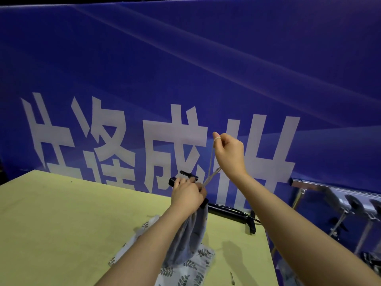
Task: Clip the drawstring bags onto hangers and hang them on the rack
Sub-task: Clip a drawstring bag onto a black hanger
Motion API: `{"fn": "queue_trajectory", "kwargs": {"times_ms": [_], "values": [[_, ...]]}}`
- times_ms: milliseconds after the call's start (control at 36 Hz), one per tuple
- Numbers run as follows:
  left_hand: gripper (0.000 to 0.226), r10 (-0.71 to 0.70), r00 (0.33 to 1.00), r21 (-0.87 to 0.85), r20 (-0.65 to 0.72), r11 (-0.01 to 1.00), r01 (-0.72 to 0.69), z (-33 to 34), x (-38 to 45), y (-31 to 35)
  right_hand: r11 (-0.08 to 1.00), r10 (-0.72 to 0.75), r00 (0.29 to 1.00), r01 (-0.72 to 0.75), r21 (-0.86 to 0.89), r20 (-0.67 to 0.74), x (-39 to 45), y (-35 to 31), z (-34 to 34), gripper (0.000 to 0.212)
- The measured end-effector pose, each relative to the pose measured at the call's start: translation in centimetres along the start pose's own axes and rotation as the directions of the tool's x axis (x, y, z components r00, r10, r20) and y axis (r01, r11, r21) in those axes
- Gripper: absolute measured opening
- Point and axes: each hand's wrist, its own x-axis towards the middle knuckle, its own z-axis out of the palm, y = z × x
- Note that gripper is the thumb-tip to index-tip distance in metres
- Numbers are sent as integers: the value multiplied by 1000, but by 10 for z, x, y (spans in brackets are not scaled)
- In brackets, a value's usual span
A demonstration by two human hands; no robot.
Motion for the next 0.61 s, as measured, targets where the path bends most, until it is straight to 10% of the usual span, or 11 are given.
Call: {"fn": "queue_trajectory", "kwargs": {"times_ms": [611], "values": [[30, 19, 959, -8, -282, 1000, -22, -7, -14, 1, 984, 169, 986, -169, 63, 3, -9, 10, -16, 24]]}}
